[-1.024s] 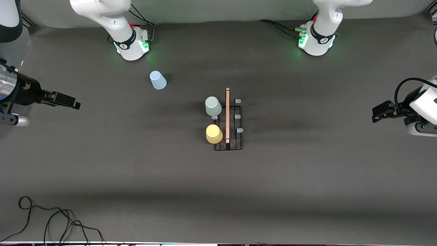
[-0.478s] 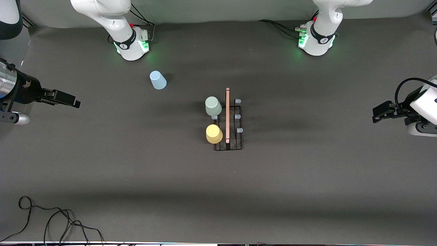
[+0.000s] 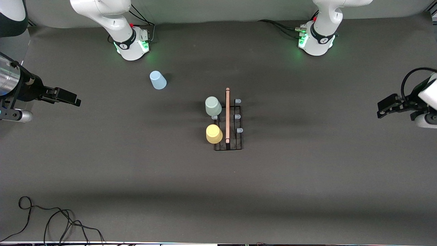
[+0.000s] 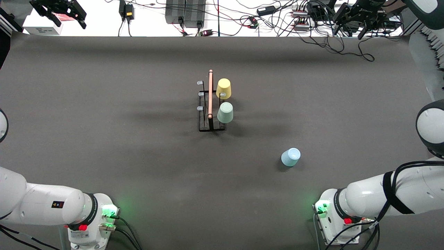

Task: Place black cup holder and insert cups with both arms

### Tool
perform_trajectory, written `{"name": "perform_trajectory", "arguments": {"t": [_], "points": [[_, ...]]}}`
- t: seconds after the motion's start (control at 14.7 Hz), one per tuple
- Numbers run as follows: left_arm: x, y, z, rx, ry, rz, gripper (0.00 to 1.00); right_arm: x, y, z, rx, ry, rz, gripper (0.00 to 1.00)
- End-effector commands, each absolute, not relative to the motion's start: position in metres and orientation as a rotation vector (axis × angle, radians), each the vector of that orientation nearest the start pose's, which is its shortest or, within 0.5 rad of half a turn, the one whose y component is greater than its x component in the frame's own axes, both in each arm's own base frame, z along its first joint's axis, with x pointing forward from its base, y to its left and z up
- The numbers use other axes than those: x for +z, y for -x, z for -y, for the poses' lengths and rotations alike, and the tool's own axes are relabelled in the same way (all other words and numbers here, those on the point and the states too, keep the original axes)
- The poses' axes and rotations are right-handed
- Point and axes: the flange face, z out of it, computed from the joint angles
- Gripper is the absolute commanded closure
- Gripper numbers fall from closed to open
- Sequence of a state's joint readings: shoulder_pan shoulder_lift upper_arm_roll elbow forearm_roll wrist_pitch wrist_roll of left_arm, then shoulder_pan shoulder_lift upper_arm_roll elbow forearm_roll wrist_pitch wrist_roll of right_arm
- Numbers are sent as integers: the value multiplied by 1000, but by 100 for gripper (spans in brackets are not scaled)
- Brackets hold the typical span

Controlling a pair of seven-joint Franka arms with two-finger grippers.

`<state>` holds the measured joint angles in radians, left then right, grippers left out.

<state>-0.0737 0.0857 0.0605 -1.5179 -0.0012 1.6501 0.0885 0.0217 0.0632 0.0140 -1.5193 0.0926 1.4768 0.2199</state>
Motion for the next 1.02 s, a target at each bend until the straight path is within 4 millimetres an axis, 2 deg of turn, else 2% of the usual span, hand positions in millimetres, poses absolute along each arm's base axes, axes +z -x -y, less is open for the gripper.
{"name": "perform_trajectory", "arguments": {"t": [0.0,0.96], "points": [[622,-581,12,-78,3121,-176,1,603,-536,-27,100,3066,-250,0],[615,-580,13,-37,3111,-214,1,595,-538,-34,86,3069,-234,0]]}}
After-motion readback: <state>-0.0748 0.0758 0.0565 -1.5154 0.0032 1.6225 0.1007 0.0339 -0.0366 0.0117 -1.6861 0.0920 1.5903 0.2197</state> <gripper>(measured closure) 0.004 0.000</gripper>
